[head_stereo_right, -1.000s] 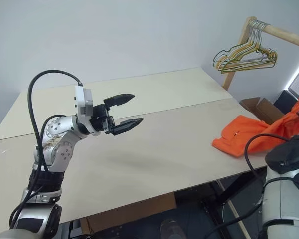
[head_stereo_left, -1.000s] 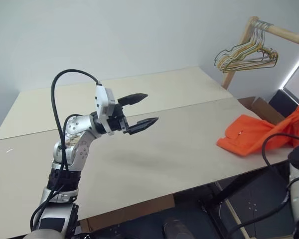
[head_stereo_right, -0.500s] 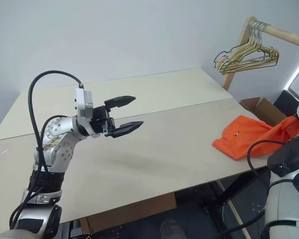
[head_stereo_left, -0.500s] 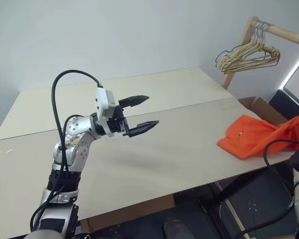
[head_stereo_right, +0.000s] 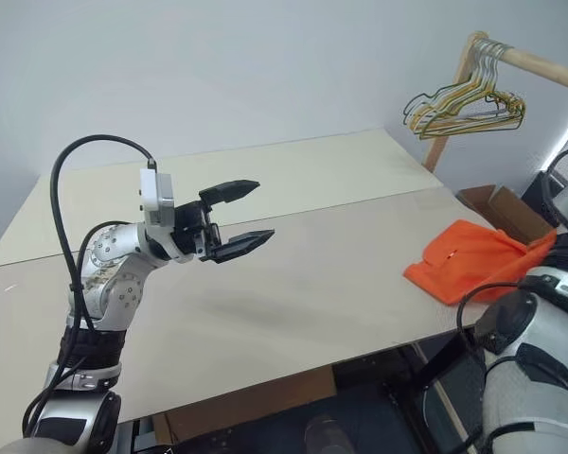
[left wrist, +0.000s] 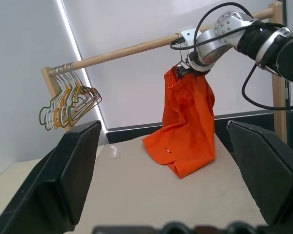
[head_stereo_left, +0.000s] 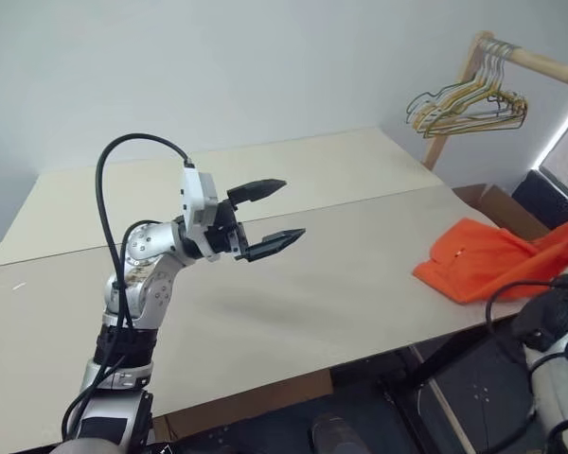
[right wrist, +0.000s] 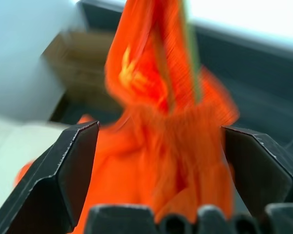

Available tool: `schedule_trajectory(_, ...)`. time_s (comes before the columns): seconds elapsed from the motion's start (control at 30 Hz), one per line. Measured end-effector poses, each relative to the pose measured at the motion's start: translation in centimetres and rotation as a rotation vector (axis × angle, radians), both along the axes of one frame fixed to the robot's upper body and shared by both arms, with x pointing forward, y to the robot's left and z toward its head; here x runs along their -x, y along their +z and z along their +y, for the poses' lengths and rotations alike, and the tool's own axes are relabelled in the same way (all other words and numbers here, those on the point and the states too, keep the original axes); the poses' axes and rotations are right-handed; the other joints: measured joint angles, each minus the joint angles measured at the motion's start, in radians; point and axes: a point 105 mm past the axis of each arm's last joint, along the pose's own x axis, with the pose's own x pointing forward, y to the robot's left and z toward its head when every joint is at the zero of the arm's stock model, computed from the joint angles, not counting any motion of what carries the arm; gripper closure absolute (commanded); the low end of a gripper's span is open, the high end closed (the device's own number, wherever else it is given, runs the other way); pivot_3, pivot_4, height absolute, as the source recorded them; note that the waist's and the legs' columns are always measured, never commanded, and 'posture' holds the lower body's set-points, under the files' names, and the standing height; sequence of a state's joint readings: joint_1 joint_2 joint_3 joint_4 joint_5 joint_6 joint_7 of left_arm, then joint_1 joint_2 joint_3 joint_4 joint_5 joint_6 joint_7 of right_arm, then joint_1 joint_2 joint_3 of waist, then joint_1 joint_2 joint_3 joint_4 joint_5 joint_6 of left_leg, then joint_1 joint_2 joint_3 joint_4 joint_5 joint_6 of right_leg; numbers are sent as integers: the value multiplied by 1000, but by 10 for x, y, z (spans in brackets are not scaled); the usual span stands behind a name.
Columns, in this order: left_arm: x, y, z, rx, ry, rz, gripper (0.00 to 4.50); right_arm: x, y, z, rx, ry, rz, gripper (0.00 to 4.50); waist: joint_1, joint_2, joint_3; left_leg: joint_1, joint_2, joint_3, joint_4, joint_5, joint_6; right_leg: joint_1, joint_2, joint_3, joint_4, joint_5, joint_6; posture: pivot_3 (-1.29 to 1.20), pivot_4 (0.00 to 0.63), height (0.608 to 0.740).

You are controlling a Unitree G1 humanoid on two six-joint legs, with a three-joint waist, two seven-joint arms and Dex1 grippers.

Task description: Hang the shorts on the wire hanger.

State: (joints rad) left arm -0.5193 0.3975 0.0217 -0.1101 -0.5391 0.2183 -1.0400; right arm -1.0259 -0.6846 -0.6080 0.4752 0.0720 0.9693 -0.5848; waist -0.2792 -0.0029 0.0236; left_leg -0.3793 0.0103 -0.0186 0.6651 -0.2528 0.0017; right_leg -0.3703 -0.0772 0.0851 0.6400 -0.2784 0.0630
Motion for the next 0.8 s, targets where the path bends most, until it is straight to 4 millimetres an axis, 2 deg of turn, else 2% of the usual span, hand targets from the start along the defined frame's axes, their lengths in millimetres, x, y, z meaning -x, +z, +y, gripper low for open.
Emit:
schedule_trajectory(0.1,0,-3,1,3,12,11,0,4,11,5,117,-23,19,24,4,0,0,0,0,0,0,0,0,0,0,0,0,0,0,-224,0,740)
schedule_trajectory(0.23,0,-4,2,3,19,16,0,5,28,20,404,-60,122,24,6,0,0,1,0,0,0,0,0,0,0,1,0,0,0,-225,0,740)
schedule_trajectory(0.37,0,-4,2,6,21,13,0,-6,64,51,722,-37,83,24,4,0,0,2,0,0,0,0,0,0,1,1,0,0,0,-213,0,740)
schedule_trajectory(0.5,3,0,1,8,12,-2,0,-20,79,78,883,60,48,24,11,0,0,1,0,0,0,0,0,0,0,1,-1,0,0,-196,0,740)
schedule_trajectory(0.6,3,-1,3,-3,17,-6,0,-37,71,97,933,203,70,24,15,0,0,2,0,0,0,0,0,0,0,1,-1,0,0,-185,0,740)
schedule_trajectory(0.73,1,-8,15,-20,70,16,0,-67,29,138,1001,521,179,24,17,-1,0,3,0,0,0,0,0,1,1,1,0,0,0,-100,0,740)
schedule_trajectory(0.8,-1,-10,26,-43,121,22,0,-77,6,161,954,693,176,24,21,-1,0,3,0,-1,0,0,0,1,1,1,0,0,0,-67,0,740)
